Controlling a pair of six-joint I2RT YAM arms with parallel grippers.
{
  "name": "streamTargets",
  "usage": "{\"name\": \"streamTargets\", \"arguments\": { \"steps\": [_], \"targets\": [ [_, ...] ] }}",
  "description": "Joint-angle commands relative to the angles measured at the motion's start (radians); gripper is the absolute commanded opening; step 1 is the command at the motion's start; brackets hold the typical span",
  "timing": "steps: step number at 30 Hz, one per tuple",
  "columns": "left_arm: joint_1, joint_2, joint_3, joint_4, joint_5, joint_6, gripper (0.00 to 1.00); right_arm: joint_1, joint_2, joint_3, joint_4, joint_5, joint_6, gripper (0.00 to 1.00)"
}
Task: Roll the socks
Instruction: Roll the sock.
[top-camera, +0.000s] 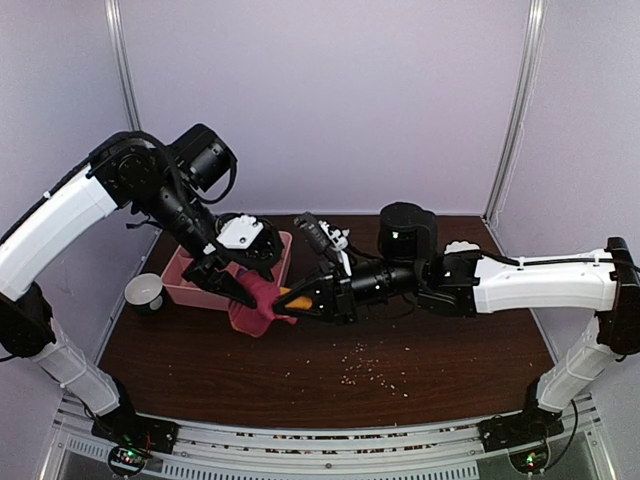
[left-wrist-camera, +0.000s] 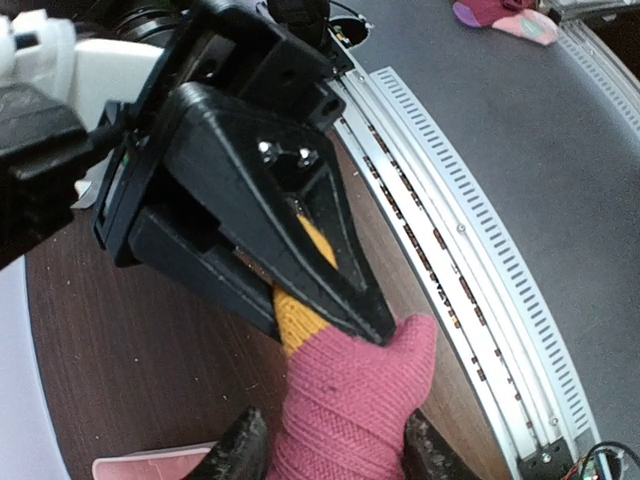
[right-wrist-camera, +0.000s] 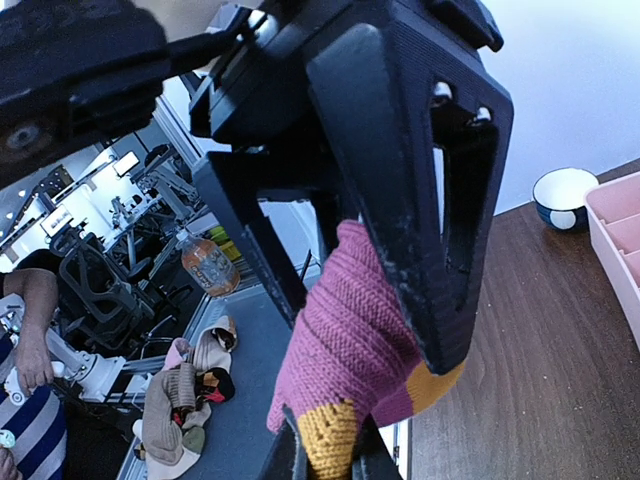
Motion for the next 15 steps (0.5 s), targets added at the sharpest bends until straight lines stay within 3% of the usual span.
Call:
{"name": "streamTargets", "arguments": {
  "steps": [1,5,11,15],
  "targets": [
    [-0.020,-0.007,-0.027,-0.002,-0.036,0.024,0.50,-0.002,0.015,0.035,0.061,0.004,0.036,0.00],
    [-0.020,-0.008,-0.046,0.017,-0.036,-0.019,0.44,0.005,-0.001,0.031,0.028,0.053,-0.018,0.00],
    [-0.012,-0.003,-0.066,0.087,-0.082,-0.123,0.00,0.037,-0.036,0.031,-0.067,0.171,-0.157,0.00],
    [-0.010,0.002,-0.062,0.104,-0.088,-0.156,0.00,0.054,-0.036,0.035,-0.077,0.248,-0.170,0.20]
  ]
}}
